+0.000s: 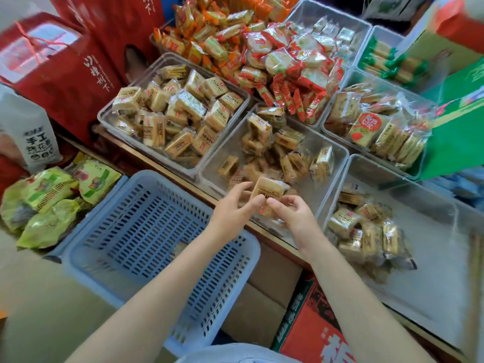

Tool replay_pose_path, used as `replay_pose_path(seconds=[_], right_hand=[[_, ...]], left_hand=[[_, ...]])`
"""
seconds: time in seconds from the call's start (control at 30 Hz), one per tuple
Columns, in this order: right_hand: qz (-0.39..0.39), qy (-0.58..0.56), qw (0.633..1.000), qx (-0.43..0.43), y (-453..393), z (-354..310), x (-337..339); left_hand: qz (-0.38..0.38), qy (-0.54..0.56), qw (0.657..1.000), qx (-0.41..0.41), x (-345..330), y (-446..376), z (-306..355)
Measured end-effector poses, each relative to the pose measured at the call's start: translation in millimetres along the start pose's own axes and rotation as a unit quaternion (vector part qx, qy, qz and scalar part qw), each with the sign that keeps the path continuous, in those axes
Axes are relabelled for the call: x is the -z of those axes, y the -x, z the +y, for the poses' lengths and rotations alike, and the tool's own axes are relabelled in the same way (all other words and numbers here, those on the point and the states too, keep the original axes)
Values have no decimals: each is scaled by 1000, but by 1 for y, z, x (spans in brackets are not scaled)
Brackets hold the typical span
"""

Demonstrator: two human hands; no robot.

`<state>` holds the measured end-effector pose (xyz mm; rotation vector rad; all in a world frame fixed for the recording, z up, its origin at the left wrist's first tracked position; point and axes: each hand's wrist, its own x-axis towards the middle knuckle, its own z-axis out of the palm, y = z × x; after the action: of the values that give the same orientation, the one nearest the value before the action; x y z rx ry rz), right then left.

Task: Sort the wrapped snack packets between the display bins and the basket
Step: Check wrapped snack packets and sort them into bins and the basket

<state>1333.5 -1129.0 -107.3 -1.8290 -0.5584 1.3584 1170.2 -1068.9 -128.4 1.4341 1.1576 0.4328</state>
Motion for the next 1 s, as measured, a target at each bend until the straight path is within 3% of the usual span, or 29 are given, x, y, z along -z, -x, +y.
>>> replay_pose_path(seconds=[0.1,0.2,0.4,0.63,1.0], right_hand=[[-60,21,998,5,45,11,6],[-84,38,995,23,81,19,10],[-15,-52,991,119,131,21,7],[-18,16,991,134,149,23,10],[56,41,974,216,170,27,-15]], left_hand=[[-40,122,991,37,-2,35,9],[-67,161,983,50,0,68,13],[-99,182,978,12,2,111,15],[-123,84,986,-70,6,136,17],[-111,139,984,24,18,161,30]])
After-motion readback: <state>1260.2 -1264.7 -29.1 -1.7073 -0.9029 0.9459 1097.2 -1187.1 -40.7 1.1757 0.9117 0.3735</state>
